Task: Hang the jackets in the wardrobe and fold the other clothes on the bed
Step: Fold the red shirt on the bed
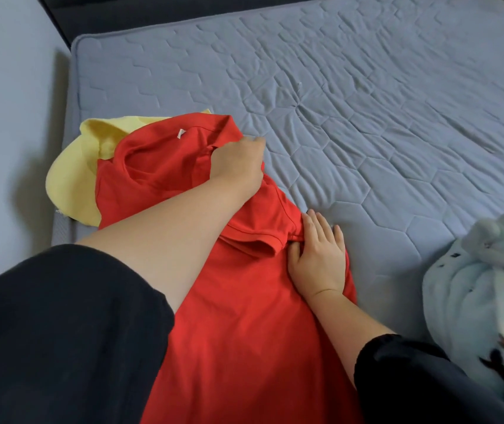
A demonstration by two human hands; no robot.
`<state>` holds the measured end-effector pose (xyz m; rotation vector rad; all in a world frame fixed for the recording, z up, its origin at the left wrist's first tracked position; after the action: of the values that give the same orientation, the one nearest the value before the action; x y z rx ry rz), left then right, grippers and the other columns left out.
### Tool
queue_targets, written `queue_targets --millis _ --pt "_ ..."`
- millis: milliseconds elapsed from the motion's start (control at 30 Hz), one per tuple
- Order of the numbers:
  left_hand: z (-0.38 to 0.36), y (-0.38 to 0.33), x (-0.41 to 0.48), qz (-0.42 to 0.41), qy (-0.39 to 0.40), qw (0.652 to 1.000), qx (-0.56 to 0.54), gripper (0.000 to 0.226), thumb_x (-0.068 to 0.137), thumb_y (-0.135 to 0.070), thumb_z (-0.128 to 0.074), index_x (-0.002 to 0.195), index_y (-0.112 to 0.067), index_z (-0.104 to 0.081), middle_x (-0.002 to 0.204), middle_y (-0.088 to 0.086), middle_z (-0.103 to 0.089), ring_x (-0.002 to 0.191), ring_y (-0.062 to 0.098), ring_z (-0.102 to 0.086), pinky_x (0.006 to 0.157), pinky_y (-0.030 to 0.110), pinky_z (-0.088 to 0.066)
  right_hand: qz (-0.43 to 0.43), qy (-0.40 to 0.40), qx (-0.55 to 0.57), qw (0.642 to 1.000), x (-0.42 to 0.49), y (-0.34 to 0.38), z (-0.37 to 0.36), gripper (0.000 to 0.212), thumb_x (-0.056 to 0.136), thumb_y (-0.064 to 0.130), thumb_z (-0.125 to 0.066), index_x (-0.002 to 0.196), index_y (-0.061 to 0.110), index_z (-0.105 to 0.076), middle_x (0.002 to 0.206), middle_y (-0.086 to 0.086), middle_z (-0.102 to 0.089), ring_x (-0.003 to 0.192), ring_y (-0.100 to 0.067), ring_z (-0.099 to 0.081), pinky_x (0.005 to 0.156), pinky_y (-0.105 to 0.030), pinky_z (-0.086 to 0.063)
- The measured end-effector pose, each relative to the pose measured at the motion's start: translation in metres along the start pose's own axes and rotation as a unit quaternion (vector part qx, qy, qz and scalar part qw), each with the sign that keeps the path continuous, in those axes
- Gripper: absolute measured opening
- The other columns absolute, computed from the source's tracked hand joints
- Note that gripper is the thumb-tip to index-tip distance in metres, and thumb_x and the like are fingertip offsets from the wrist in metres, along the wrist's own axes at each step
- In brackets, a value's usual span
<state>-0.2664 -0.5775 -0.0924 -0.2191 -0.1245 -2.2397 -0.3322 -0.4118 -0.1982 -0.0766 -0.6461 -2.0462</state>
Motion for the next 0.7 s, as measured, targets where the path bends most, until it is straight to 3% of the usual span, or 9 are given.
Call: queue_targets --millis 167,233,300,333,433,467,567,600,700 --pt "-0.005 -0.003 0.012 -0.162 0.010 0.980 0.118 0.025 0.088 -0.007 -0.052 0.112 -0.008 -0.059 0.117 0.009 -0.054 0.110 0.030 -0.050 0.071 0.035 -0.036 0.003 -0.012 0.000 1.000 0.001 0.001 -0.001 0.057 0.080 0.026 -0.034 0.124 -0.001 -0.059 0.131 -0.015 -0.058 0.126 -0.030 -0.052 0.107 -0.052 -0.033" --pt "-0.004 -0.004 0.017 -0.109 0.038 0.989 0.089 0.024 0.089 -0.006 -0.050 0.110 -0.005 -0.062 0.116 0.012 -0.059 0.110 0.032 -0.054 0.076 0.036 -0.042 0.003 -0.011 -0.001 1.000 0.001 0.001 -0.001 0.057 0.080 0.026 -0.034 0.124 -0.001 -0.059 0.131 -0.015 -0.058 0.126 -0.030 -0.052 0.107 -0.052 -0.033" --pt "-0.003 0.000 0.026 0.067 0.074 0.994 -0.039 0.027 0.091 -0.012 -0.053 0.116 -0.005 -0.061 0.122 0.014 -0.060 0.114 0.032 -0.056 0.084 0.037 -0.046 0.003 -0.014 -0.002 1.000 0.001 0.001 -0.002 0.057 0.079 0.026 -0.035 0.123 -0.001 -0.059 0.131 -0.015 -0.058 0.125 -0.030 -0.052 0.107 -0.052 -0.033" --pt "-0.002 0.005 0.032 0.184 0.093 0.966 -0.154 0.031 0.093 -0.016 -0.052 0.122 -0.005 -0.058 0.128 0.014 -0.058 0.119 0.031 -0.055 0.086 0.034 -0.046 0.003 -0.016 -0.002 1.000 0.001 0.001 -0.002 0.057 0.079 0.026 -0.035 0.123 -0.001 -0.059 0.131 -0.015 -0.058 0.125 -0.030 -0.053 0.107 -0.052 -0.033" --pt "-0.004 0.022 0.037 0.387 0.147 0.769 -0.487 0.041 0.100 -0.020 -0.039 0.139 -0.006 -0.043 0.142 0.011 -0.047 0.128 0.026 -0.048 0.085 0.030 -0.044 0.004 -0.020 -0.004 1.000 0.002 0.001 -0.002 0.056 0.079 0.025 -0.035 0.123 -0.001 -0.059 0.129 -0.015 -0.059 0.124 -0.030 -0.054 0.106 -0.052 -0.034" --pt "-0.005 0.029 0.035 0.395 0.160 0.768 -0.479 0.042 0.101 -0.022 -0.038 0.139 -0.004 -0.042 0.143 0.012 -0.046 0.128 0.027 -0.047 0.089 0.031 -0.044 0.005 -0.020 -0.004 1.000 0.002 0.001 -0.001 0.056 0.079 0.025 -0.035 0.123 -0.001 -0.059 0.129 -0.015 -0.059 0.124 -0.030 -0.054 0.106 -0.052 -0.034" --pt "-0.010 0.043 0.022 0.284 0.139 0.911 -0.264 0.051 0.097 -0.043 -0.046 0.112 0.003 -0.062 0.120 0.020 -0.062 0.113 0.034 -0.056 0.084 0.034 -0.041 0.005 -0.021 -0.001 1.000 0.002 0.001 -0.001 0.056 0.079 0.025 -0.035 0.123 -0.001 -0.060 0.129 -0.015 -0.059 0.123 -0.030 -0.054 0.106 -0.052 -0.035" --pt "-0.008 0.043 0.015 0.234 0.140 0.930 -0.245 0.056 0.093 -0.052 -0.047 0.095 0.000 -0.066 0.108 0.019 -0.066 0.104 0.034 -0.058 0.078 0.033 -0.038 0.005 -0.021 0.000 1.000 0.001 0.001 -0.001 0.056 0.079 0.025 -0.035 0.122 -0.001 -0.060 0.129 -0.015 -0.059 0.123 -0.030 -0.054 0.106 -0.052 -0.034" --pt "-0.003 0.050 -0.006 0.208 0.222 0.883 -0.359 0.052 0.081 -0.064 -0.058 0.075 -0.013 -0.066 0.086 0.003 -0.069 0.083 0.020 -0.062 0.072 0.026 -0.041 0.006 -0.020 -0.004 1.000 0.002 0.001 -0.001 0.055 0.080 0.025 -0.035 0.123 -0.001 -0.059 0.129 -0.015 -0.059 0.124 -0.030 -0.053 0.106 -0.051 -0.034"
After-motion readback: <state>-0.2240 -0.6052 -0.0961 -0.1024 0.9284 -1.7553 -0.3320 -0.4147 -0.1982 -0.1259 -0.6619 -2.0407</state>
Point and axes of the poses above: each hand's wrist, its own x-axis towards the middle knuckle, its own z-axis out of the back of the hand, y = z × x, the point moved 1 cm from there along x, towards the middle knuckle
